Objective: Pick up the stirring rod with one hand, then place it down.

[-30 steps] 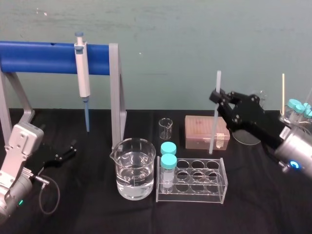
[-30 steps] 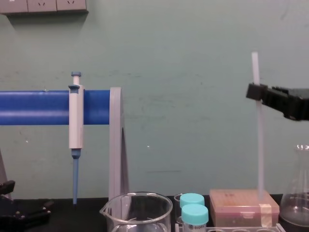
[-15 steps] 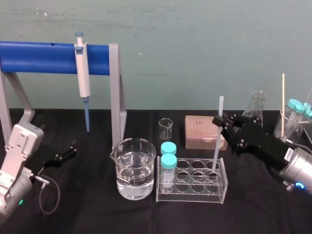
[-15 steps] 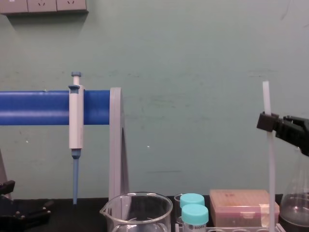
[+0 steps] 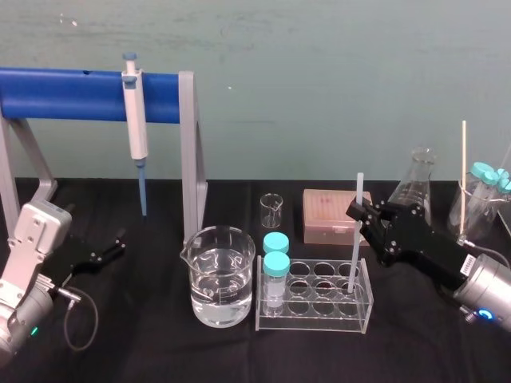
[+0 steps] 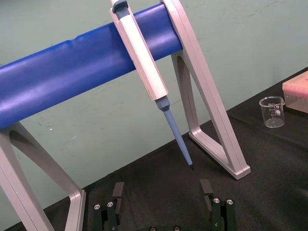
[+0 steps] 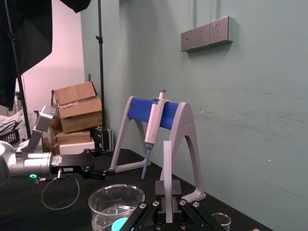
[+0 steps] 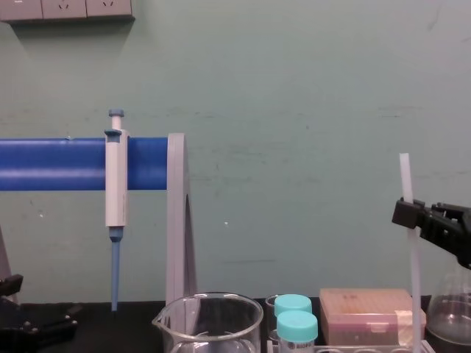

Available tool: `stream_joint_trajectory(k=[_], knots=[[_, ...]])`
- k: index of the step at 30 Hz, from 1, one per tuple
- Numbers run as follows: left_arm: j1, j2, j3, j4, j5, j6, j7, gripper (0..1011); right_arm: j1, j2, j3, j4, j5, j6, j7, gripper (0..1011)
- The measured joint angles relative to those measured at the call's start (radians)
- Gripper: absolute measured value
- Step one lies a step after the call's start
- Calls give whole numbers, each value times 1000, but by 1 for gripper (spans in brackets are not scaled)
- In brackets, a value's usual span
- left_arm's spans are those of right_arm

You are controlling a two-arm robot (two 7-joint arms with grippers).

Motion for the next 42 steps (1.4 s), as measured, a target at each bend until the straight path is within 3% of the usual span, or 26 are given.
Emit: stream_joint_trajectory(k=[12, 42], knots=[[0, 0, 0, 0, 0, 0, 0, 1000, 16, -30, -14, 79, -26, -63, 34, 69], [0, 0, 0, 0, 0, 0, 0, 1000, 28, -70, -24, 167, -61, -43, 16, 69]])
